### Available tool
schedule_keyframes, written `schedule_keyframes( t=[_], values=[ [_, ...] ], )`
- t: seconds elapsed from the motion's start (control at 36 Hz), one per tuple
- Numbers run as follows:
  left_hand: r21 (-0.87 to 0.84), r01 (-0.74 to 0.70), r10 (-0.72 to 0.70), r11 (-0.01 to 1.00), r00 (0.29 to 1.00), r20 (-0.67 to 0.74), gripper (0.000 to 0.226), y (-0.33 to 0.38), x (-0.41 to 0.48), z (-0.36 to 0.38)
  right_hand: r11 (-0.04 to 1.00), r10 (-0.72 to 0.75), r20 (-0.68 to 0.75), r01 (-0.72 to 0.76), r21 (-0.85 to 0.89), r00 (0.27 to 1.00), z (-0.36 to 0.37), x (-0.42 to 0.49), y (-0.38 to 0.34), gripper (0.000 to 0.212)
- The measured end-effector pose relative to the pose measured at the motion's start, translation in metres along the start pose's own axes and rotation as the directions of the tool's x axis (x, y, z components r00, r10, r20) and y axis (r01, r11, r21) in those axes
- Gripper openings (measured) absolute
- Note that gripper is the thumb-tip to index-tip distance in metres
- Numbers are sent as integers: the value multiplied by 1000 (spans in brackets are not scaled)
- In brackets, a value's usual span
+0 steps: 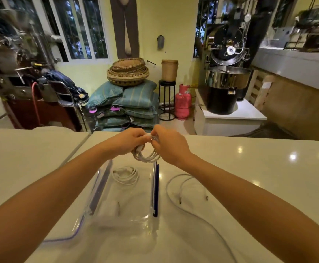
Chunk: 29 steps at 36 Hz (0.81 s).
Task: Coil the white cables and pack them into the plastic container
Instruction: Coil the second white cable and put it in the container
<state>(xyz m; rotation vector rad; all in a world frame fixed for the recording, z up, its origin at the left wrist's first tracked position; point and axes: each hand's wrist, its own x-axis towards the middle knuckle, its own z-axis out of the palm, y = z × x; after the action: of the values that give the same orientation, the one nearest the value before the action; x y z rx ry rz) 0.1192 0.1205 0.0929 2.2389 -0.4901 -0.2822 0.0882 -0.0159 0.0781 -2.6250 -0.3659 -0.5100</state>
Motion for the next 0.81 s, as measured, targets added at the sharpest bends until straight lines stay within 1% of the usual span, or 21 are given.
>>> schedule_keyframes(
  t=[0.11, 0.17, 0.25, 0.39, 0.5, 0.64, 0.75, 0.81],
  values=[
    [139, 54, -45, 989, 997, -66, 17, -17, -1, -10, 999, 29, 86, -30, 11, 996, 16, 10, -12, 22],
    [212, 82, -65, 974, 994, -83, 15, -27, 0, -12, 997, 69, 147, -73, 20, 987, 26, 14, -17, 21],
    [339, 127, -107, 932, 991, -79, 16, -38, 1, -12, 990, 133, 241, -142, 20, 961, 40, 19, -22, 21],
    [487, 185, -184, 854, 982, -49, 25, -50, 5, 1, 975, 216, 365, -221, -30, 905, 57, 21, -20, 22],
    [560, 191, -192, 806, 980, -58, 23, -54, 14, 19, 970, 239, 379, -209, -120, 894, 62, 20, -15, 23],
    [597, 207, -216, 775, 975, -58, 24, -51, 23, 31, 958, 180, 353, -83, -273, 918, 65, 17, -11, 21],
    [643, 204, -241, 738, 970, -32, 24, -48, 28, 37, 956, 151, 347, -47, -290, 926, 68, 16, -5, 25],
    [640, 210, -249, 739, 968, -30, 26, -48, 30, 40, 959, 149, 347, -50, -278, 926, 68, 16, -2, 25]
  ],
)
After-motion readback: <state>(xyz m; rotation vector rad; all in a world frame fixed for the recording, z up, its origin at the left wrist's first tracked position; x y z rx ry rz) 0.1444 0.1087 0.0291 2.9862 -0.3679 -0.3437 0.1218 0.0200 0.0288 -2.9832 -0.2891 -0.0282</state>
